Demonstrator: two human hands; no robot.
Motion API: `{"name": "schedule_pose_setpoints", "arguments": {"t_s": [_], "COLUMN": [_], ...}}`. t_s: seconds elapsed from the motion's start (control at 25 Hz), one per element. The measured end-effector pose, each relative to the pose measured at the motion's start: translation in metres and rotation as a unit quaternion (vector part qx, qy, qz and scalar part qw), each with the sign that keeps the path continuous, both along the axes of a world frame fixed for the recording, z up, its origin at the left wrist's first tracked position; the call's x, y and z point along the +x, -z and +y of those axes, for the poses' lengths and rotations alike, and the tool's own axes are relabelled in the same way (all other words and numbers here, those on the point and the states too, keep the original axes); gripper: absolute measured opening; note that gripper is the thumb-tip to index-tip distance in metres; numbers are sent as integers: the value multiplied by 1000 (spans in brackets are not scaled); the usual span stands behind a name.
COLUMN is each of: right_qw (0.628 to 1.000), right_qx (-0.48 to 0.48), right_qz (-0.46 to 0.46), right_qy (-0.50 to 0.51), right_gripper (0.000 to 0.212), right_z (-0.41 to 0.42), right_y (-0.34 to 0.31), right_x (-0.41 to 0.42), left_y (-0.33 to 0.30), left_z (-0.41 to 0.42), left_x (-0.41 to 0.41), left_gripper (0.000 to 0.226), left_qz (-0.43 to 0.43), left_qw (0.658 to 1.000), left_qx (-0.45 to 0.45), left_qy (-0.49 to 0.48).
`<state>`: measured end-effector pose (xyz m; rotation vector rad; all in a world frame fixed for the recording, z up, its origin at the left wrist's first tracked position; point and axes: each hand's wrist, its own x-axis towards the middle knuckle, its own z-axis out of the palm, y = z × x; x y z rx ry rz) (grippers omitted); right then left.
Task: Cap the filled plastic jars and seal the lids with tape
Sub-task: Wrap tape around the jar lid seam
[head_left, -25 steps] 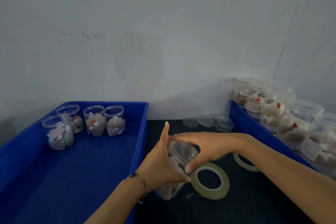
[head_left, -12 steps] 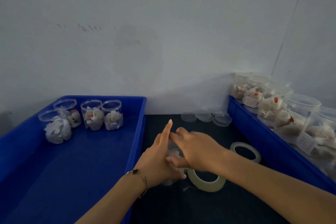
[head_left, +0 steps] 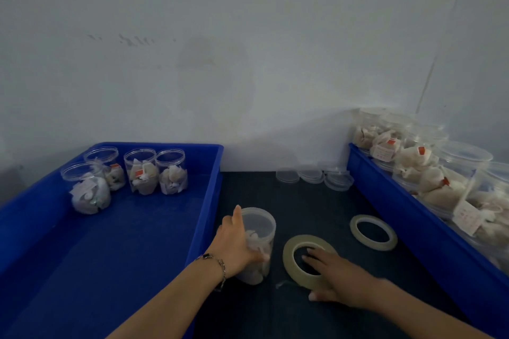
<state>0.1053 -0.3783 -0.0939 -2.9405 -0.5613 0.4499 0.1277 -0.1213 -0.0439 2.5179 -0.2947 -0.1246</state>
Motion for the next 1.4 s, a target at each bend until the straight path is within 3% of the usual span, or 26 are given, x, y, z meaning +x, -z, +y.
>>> {"name": "schedule_pose_setpoints", "arguments": {"t_s": [0.08, 0.2, 0.28, 0.36, 0.44, 0.56, 0.72, 0.96, 1.0, 1.16, 1.24, 1.4], "right_qw": [997, 995, 993, 990, 991, 989, 985, 984, 984, 986, 986, 986], "right_qx": [11, -13, 13, 37, 38, 35, 28, 82, 106, 133, 124, 101], "right_qz": [-78, -102, -108, -124, -125, -145, -171, -142, -117, -35, -39, -90], "right_qy": [-8, 14, 51, 56, 37, 10, -2, 67, 88, 94, 100, 101], "right_gripper": [56, 38, 33, 30, 31, 33, 33, 31, 37, 94, 101, 94], "right_z": [-1, 10, 17, 22, 27, 41, 59, 66, 66, 56, 44, 37], "right_y": [11, 6, -1, -12, -26, -40, -52, -57, -56, -55, -57, -56], "right_x": [-7, -18, -24, -30, -34, -36, -38, -39, -39, -36, -30, -26], "left_y": [-2, -3, -5, -10, -20, -32, -31, -39, -41, -53, -62, -65], "left_z": [-5, -3, 2, 7, 8, 6, 2, 11, 12, 22, 34, 50], "left_x": [-1, -4, -7, -11, -14, -22, -26, -23, -24, -23, -19, -11], "left_gripper": [120, 125, 127, 123, 99, 60, 43, 22, 21, 20, 19, 18], "left_qz": [21, 31, 7, -79, -157, -154, -167, -133, -129, -111, -94, -48], "left_qw": [999, 998, 1000, 994, 980, 968, 956, 968, 967, 963, 969, 979], "left_qx": [-26, -56, -7, 56, 38, 83, 178, 123, 125, 141, 136, 134], "left_qy": [9, 8, 7, 42, 116, 178, 165, 174, 183, 203, 185, 146]}}
